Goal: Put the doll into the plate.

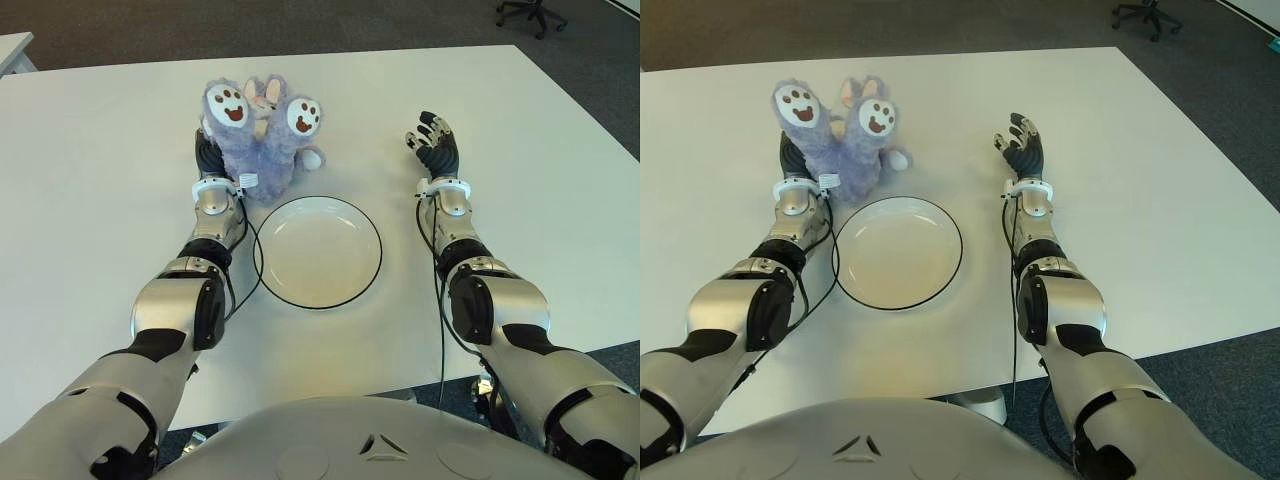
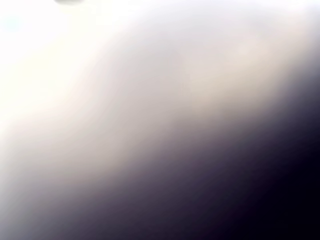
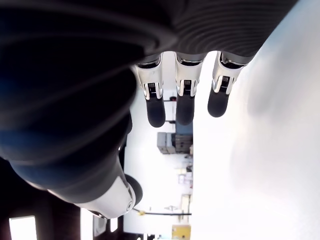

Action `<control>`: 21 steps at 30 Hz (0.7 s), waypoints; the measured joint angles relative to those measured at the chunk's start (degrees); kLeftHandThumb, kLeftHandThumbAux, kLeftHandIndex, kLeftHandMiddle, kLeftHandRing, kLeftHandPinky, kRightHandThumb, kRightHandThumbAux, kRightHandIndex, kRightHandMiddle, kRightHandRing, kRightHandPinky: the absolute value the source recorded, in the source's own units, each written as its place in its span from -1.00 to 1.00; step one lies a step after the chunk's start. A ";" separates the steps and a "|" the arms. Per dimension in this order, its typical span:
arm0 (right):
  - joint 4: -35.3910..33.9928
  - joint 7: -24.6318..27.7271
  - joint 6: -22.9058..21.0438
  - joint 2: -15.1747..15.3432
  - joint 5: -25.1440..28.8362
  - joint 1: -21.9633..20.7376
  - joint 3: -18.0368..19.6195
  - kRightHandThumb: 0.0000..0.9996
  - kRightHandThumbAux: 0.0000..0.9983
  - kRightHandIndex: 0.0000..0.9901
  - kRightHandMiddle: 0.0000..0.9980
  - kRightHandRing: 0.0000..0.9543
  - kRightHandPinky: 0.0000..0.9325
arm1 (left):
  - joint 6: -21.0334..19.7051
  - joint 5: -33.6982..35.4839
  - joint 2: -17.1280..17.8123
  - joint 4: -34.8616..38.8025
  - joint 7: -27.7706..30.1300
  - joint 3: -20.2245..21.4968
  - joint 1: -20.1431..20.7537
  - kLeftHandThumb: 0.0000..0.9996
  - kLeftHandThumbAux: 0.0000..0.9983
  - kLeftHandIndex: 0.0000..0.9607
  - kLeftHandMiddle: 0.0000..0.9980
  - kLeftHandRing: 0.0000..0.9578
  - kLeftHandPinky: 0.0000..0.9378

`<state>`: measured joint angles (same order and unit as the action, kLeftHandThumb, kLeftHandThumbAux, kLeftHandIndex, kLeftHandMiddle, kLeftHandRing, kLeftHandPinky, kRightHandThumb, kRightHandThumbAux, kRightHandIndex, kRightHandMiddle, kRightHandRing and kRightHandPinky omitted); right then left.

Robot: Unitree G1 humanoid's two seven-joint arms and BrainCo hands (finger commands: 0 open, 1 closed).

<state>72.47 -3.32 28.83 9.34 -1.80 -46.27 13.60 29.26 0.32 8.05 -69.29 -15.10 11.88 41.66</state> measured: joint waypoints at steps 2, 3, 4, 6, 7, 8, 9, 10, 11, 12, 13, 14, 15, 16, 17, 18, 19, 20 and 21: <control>-0.02 0.00 0.00 0.00 0.00 0.01 0.00 0.07 0.70 -0.69 -0.73 -0.79 -0.78 | 0.00 0.00 0.01 -0.01 0.00 -0.03 0.00 0.45 0.40 -0.08 0.58 0.67 0.61; -0.03 0.00 0.00 0.00 0.00 0.02 0.00 0.07 0.70 -0.69 -0.73 -0.79 -0.78 | 0.00 0.00 0.01 -0.02 0.00 -0.03 0.00 0.45 0.40 -0.08 0.58 0.67 0.61; -0.04 0.00 0.00 0.00 0.00 0.02 0.00 0.07 0.70 -0.69 -0.73 -0.79 -0.78 | 0.00 0.00 0.01 -0.02 0.00 -0.03 0.00 0.45 0.40 -0.08 0.58 0.67 0.61; -0.04 0.00 0.00 0.00 0.00 0.04 -0.01 0.07 0.70 -0.70 -0.73 -0.79 -0.78 | 0.00 0.01 0.02 -0.05 0.00 -0.01 0.00 0.45 0.40 -0.08 0.59 0.68 0.64; -0.05 0.00 0.00 0.00 0.00 0.04 -0.02 0.07 0.71 -0.70 -0.73 -0.79 -0.78 | 0.00 0.01 0.03 -0.08 0.00 0.01 0.01 0.45 0.40 -0.08 0.59 0.68 0.65; -0.05 0.00 0.00 -0.01 -0.01 0.06 -0.02 0.08 0.71 -0.70 -0.73 -0.79 -0.78 | 0.00 0.02 0.04 -0.11 0.00 0.02 0.02 0.45 0.40 -0.08 0.59 0.68 0.65; -0.05 0.00 0.00 -0.01 -0.01 0.07 -0.03 0.08 0.71 -0.70 -0.73 -0.79 -0.78 | 0.00 0.03 0.06 -0.15 0.00 0.05 0.04 0.45 0.40 -0.08 0.60 0.69 0.65; -0.06 0.00 0.00 -0.01 -0.02 0.08 -0.04 0.08 0.71 -0.70 -0.73 -0.79 -0.78 | 0.00 0.03 0.07 -0.19 0.01 0.08 0.05 0.45 0.40 -0.08 0.60 0.69 0.65; -0.06 0.00 0.00 -0.01 -0.02 0.10 -0.06 0.08 0.71 -0.70 -0.73 -0.79 -0.79 | 0.00 0.03 0.08 -0.23 0.01 0.11 0.07 0.45 0.40 -0.08 0.60 0.69 0.65; -0.06 0.00 0.00 -0.01 -0.03 0.11 -0.07 0.08 0.71 -0.70 -0.73 -0.79 -0.79 | 0.00 0.03 0.09 -0.25 0.01 0.13 0.08 0.45 0.40 -0.08 0.60 0.69 0.65; -0.06 0.00 0.00 -0.01 -0.03 0.13 -0.07 0.08 0.72 -0.70 -0.73 -0.79 -0.79 | 0.00 0.03 0.09 -0.27 0.01 0.18 0.10 0.45 0.40 -0.08 0.60 0.69 0.64; -0.06 0.00 0.00 -0.01 -0.03 0.14 -0.09 0.08 0.72 -0.70 -0.73 -0.79 -0.78 | 0.00 0.04 0.09 -0.28 0.01 0.23 0.10 0.45 0.40 -0.08 0.61 0.70 0.67; -0.06 0.00 0.00 -0.01 -0.03 0.13 -0.09 0.08 0.72 -0.70 -0.73 -0.79 -0.78 | 0.00 0.04 0.09 -0.31 0.01 0.26 0.12 0.45 0.40 -0.08 0.61 0.70 0.68; -0.06 -0.01 0.00 -0.01 -0.03 0.13 -0.10 0.08 0.72 -0.70 -0.73 -0.79 -0.78 | 0.01 0.04 0.09 -0.34 0.01 0.28 0.13 0.45 0.40 -0.08 0.61 0.70 0.68; -0.06 -0.02 0.00 -0.01 -0.03 0.13 -0.11 0.08 0.72 -0.70 -0.73 -0.79 -0.78 | 0.01 0.04 0.10 -0.38 0.01 0.30 0.16 0.45 0.40 -0.08 0.62 0.70 0.69; -0.06 -0.02 0.00 -0.02 -0.03 0.12 -0.12 0.08 0.72 -0.70 -0.73 -0.79 -0.78 | 0.01 0.04 0.11 -0.41 0.01 0.31 0.18 0.45 0.40 -0.08 0.62 0.70 0.69; -0.06 -0.03 0.00 -0.02 -0.03 0.12 -0.13 0.10 0.73 -0.70 -0.72 -0.79 -0.78 | 0.01 0.04 0.11 -0.43 0.01 0.32 0.19 0.45 0.40 -0.08 0.61 0.69 0.60; -0.06 -0.03 0.00 -0.02 -0.03 0.12 -0.13 0.10 0.73 -0.70 -0.72 -0.79 -0.78 | 0.01 0.04 0.11 -0.46 0.01 0.33 0.20 0.45 0.40 -0.08 0.60 0.69 0.59; -0.06 -0.04 0.00 -0.02 -0.03 0.12 -0.13 0.11 0.73 -0.70 -0.71 -0.78 -0.78 | 0.01 0.04 0.12 -0.49 0.01 0.35 0.22 0.45 0.40 -0.08 0.60 0.68 0.61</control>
<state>72.41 -3.37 28.83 9.32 -1.83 -46.15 13.47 29.26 0.35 8.17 -69.78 -15.09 12.23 41.88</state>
